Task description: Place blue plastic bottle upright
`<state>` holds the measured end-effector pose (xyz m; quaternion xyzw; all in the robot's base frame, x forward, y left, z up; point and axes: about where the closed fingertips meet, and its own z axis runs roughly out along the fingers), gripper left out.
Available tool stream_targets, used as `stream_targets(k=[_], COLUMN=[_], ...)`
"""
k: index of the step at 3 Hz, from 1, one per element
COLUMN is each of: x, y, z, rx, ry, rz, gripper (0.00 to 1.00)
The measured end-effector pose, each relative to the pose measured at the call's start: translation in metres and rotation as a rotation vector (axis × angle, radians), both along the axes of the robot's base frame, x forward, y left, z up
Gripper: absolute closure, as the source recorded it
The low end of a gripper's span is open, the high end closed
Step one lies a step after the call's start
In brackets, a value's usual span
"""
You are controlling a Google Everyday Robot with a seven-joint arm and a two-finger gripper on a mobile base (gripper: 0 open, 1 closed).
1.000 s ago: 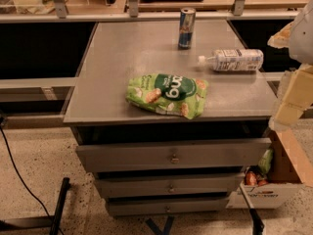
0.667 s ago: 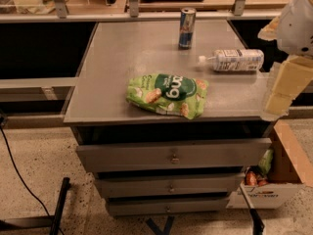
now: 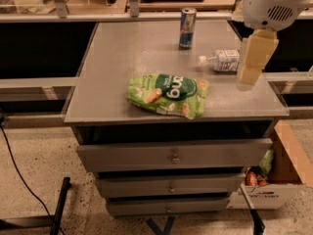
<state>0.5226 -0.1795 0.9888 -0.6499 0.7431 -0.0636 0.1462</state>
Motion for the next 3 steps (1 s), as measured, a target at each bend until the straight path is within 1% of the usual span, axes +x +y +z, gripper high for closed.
stream_targets(k=[2, 3], x=[0.057, 0.086], y=[0.007, -0.001], z=[0.013, 0.014], rx=[-0.034, -0.032], ry=[-0.033, -0.052], rz=[0.010, 0.006], gripper=[0.00, 0.00])
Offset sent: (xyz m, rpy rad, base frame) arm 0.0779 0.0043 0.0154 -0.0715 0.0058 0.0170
